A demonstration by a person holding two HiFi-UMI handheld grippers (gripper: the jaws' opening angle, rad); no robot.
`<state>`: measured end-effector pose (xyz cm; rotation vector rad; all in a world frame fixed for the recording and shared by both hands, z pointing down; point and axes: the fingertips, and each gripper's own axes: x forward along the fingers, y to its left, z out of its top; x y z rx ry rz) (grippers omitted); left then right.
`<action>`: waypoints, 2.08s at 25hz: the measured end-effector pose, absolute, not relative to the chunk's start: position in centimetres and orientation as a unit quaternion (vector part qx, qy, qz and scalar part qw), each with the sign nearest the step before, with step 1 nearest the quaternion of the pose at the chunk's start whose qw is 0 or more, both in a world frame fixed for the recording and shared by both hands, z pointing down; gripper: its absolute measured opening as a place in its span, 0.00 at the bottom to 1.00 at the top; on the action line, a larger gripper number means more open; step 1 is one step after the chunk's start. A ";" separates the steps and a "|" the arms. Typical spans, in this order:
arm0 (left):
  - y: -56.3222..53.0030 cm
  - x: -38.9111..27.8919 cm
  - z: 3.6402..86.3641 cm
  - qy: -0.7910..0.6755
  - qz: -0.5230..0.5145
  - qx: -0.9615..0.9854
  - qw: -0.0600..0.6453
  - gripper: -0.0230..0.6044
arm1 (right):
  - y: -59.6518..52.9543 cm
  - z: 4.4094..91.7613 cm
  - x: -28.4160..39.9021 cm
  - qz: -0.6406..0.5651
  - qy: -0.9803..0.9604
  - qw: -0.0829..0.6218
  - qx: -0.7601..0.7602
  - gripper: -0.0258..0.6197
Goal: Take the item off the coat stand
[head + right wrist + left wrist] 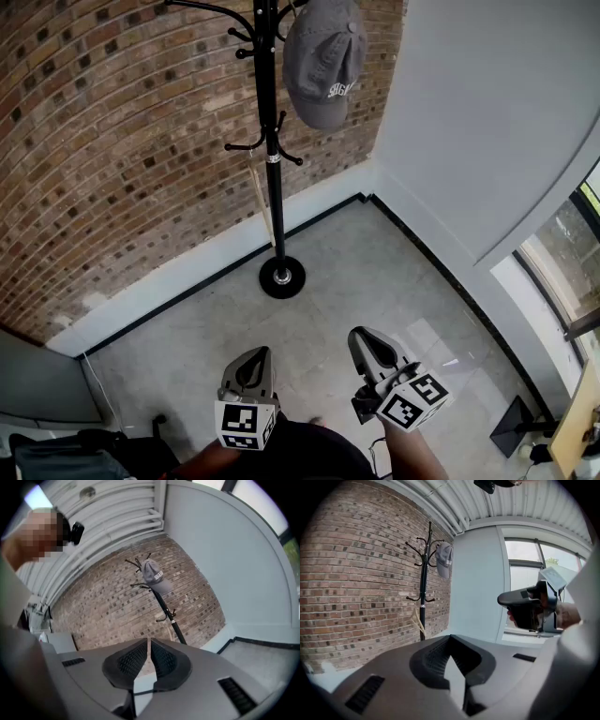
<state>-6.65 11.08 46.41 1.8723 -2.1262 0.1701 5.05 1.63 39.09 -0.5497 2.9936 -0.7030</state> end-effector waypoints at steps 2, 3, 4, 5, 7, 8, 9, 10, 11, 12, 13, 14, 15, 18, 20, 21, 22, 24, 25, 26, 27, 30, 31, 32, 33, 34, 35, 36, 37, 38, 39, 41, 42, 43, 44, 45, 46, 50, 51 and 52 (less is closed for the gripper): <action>9.1 -10.1 45.6 -0.738 0.062 0.656 0.143 0.08 | -1.0 37.0 1.7 -0.242 0.955 0.046 -0.163 0.06; 8.1 -11.8 45.2 -0.736 0.066 0.659 0.136 0.08 | -2.4 36.0 0.0 -0.250 0.953 0.065 -0.157 0.06; 7.1 -13.4 44.8 -0.734 0.072 0.663 0.128 0.08 | -3.7 35.0 -1.7 -0.257 0.951 0.085 -0.149 0.07; 6.1 -14.8 44.4 -0.730 0.080 0.669 0.119 0.08 | -5.1 34.0 -3.2 -0.267 0.947 0.106 -0.141 0.07; 4.1 -17.0 43.8 -0.715 0.098 0.685 0.100 0.08 | -8.0 32.1 -5.9 -0.291 0.937 0.149 -0.126 0.07; 3.1 -17.9 43.6 -0.706 0.103 0.694 0.095 0.08 | -9.4 31.3 -7.0 -0.301 0.931 0.166 -0.122 0.07; 2.3 -18.8 43.3 -0.697 0.106 0.703 0.092 0.08 | -10.7 30.6 -8.1 -0.307 0.927 0.180 -0.119 0.07; 1.5 -19.7 43.1 -0.691 0.106 0.710 0.091 0.08 | -12.0 30.1 -9.1 -0.311 0.924 0.192 -0.115 0.11; 0.7 -20.6 43.0 -0.685 0.106 0.715 0.090 0.08 | -13.3 29.7 -10.1 -0.316 0.920 0.204 -0.111 0.16; -0.1 -21.6 42.9 -0.681 0.106 0.719 0.090 0.08 | -14.5 29.2 -10.9 -0.320 0.916 0.216 -0.105 0.19; -0.9 -22.4 42.7 -0.677 0.107 0.723 0.090 0.08 | -15.7 28.8 -11.6 -0.326 0.912 0.230 -0.099 0.21; -1.6 -23.2 42.5 -0.673 0.110 0.726 0.088 0.08 | -16.9 28.4 -12.2 -0.331 0.907 0.245 -0.091 0.22; -2.3 -23.9 42.5 -0.670 0.111 0.729 0.084 0.08 | -18.0 27.9 -12.7 -0.338 0.901 0.260 -0.082 0.23; -4.1 -25.2 41.7 -0.669 0.091 0.735 0.065 0.08 | -21.6 26.7 -14.0 -0.363 0.880 0.302 -0.051 0.24; -5.0 -25.9 41.6 -0.670 0.102 0.732 0.069 0.08 | -24.0 26.3 -14.8 -0.383 0.864 0.325 -0.031 0.24; -5.3 -26.3 41.7 -0.672 0.118 0.728 0.074 0.08 | -25.2 26.3 -15.3 -0.391 0.857 0.334 -0.021 0.24; -5.6 -26.6 41.6 -0.674 0.130 0.724 0.075 0.08 | -26.2 26.4 -15.8 -0.398 0.851 0.343 -0.011 0.24; -6.3 -27.1 41.0 -0.679 0.140 0.718 0.065 0.08 | -27.8 26.4 -16.5 -0.407 0.838 0.363 0.016 0.25; -6.4 -27.1 40.8 -0.683 0.142 0.714 0.062 0.08 | -28.5 26.3 -16.7 -0.408 0.833 0.372 0.032 0.26; -6.5 -26.7 40.8 -0.689 0.143 0.708 0.063 0.08 | -29.1 26.2 -16.5 -0.409 0.829 0.379 0.048 0.26; -6.6 -26.1 40.9 -0.695 0.144 0.701 0.069 0.08 | -29.8 26.2 -16.2 -0.409 0.825 0.384 0.063 0.27; -6.8 -24.8 41.2 -0.714 0.148 0.679 0.084 0.08 | -32.1 26.1 -15.9 -0.418 0.811 0.396 0.100 0.30; -6.9 -24.8 41.1 -0.720 0.153 0.672 0.085 0.08 | -32.6 26.0 -16.3 -0.421 0.806 0.401 0.116 0.31; -6.9 -25.0 41.0 -0.725 0.157 0.665 0.086 0.08 | -32.8 25.7 -16.7 -0.422 0.800 0.405 0.134 0.32; -6.9 -25.0 40.9 -0.731 0.160 0.657 0.087 0.08 | -32.9 25.3 -17.0 -0.423 0.795 0.408 0.153 0.32; -7.0 -25.0 40.9 -0.738 0.162 0.650 0.089 0.08 | -32.9 24.9 -17.3 -0.421 0.791 0.409 0.173 0.32; -7.2 -25.0 40.8 -0.743 0.164 0.642 0.091 0.08 | -32.8 24.5 -17.4 -0.418 0.787 0.409 0.194 0.32; -7.4 -24.8 40.9 -0.748 0.165 0.636 0.093 0.08 | -32.6 24.0 -17.5 -0.415 0.783 0.410 0.216 0.32; -7.6 -24.7 40.9 -0.751 0.167 0.631 0.094 0.08 | -32.4 23.5 -17.5 -0.410 0.779 0.412 0.236 0.32; -7.8 -24.6 40.9 -0.754 0.169 0.628 0.095 0.08 | -32.3 23.0 -17.5 -0.405 0.774 0.414 0.255 0.32; -8.0 -24.5 40.9 -0.756 0.170 0.625 0.095 0.08 | -32.2 22.5 -17.5 -0.400 0.770 0.416 0.271 0.32; -8.4 -24.6 40.9 -0.761 0.171 0.619 0.094 0.08 | -32.1 21.5 -17.5 -0.391 0.763 0.421 0.295 0.32; -8.6 -24.6 40.9 -0.763 0.171 0.616 0.095 0.08 | -32.1 21.0 -17.5 -0.387 0.761 0.424 0.304 0.32; -8.7 -24.5 40.9 -0.765 0.171 0.613 0.095 0.08 | -32.2 20.5 -17.4 -0.383 0.758 0.427 0.311 0.32; -8.9 -24.5 40.8 -0.767 0.171 0.611 0.095 0.08 | -32.3 20.1 -17.3 -0.378 0.756 0.431 0.317 0.32; -9.0 -24.5 40.8 -0.768 0.171 0.610 0.095 0.08 | -32.3 19.8 -17.1 -0.374 0.754 0.435 0.321 0.31; -9.0 -24.6 40.8 -0.769 0.170 0.609 0.094 0.08 | -32.3 19.5 -16.8 -0.368 0.752 0.440 0.325 0.31; -9.3 -25.3 40.7 -0.770 0.166 0.609 0.094 0.08 | -31.8 18.7 -15.8 -0.346 0.750 0.454 0.335 0.17; -9.5 -25.4 40.7 -0.769 0.165 0.611 0.094 0.08 | -31.6 18.5 -15.4 -0.339 0.751 0.457 0.336 0.15; -9.6 -25.5 40.6 -0.767 0.164 0.613 0.094 0.08 | -31.3 18.3 -15.0 -0.330 0.752 0.460 0.336 0.14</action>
